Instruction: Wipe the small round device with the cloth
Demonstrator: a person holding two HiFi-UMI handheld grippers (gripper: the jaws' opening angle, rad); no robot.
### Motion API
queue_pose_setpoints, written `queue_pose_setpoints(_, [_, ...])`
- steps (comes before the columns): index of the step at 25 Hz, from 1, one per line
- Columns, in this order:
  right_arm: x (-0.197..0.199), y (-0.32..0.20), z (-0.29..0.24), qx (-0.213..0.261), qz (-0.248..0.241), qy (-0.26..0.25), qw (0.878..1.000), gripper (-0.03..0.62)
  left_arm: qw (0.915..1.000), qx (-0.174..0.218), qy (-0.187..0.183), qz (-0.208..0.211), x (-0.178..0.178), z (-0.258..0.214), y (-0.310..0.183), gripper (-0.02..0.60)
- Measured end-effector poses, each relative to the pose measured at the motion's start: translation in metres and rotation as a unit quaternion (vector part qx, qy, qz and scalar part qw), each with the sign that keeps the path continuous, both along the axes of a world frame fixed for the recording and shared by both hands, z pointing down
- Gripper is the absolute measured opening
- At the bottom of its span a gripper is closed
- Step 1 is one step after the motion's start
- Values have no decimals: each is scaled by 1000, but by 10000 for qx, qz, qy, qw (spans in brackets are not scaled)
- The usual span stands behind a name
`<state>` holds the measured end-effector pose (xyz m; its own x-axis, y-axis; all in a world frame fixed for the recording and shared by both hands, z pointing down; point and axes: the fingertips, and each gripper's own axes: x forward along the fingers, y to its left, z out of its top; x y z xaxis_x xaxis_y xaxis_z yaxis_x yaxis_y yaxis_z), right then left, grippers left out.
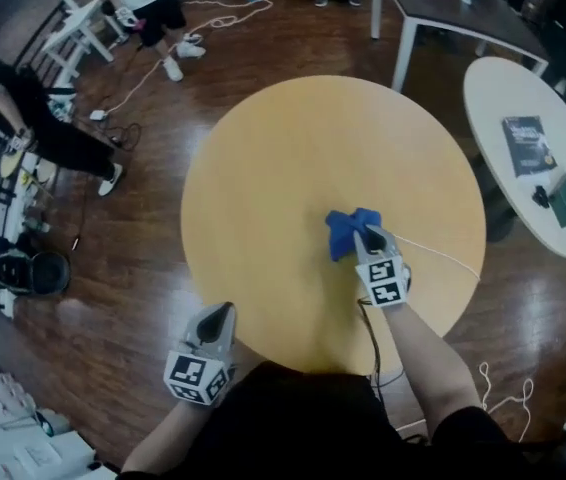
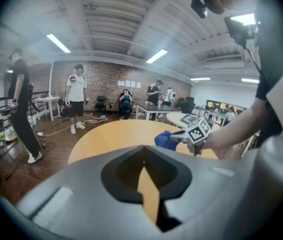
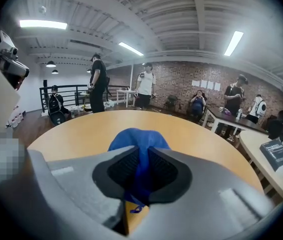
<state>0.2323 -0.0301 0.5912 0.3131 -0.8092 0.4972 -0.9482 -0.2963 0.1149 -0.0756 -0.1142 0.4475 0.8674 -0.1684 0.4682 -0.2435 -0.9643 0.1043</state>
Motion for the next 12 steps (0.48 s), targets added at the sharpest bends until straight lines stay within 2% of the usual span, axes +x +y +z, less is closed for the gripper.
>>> queue_pose_setpoints(2, [30, 31, 3, 159, -9, -84, 9998, 55, 10000, -1, -77, 8, 25, -12, 34, 3])
queue_pose_setpoints(5, [46, 74, 9, -63, 408, -71, 9991, 55, 9979, -311, -7, 560, 60, 16, 66, 3])
queue_pose_setpoints(7, [38, 70, 14, -188, 582, 2, 9981, 55, 9969, -313, 65, 724, 60, 30, 47, 3])
queue_pose_setpoints(9, [29, 42, 27, -137, 553, -52, 9984, 55, 9978, -172, 87, 633, 50, 36, 20, 3])
queue_pose_setpoints(12, [20, 20, 31, -76, 454, -186, 9988, 55, 9988, -98, 63, 474, 39, 34, 6, 3])
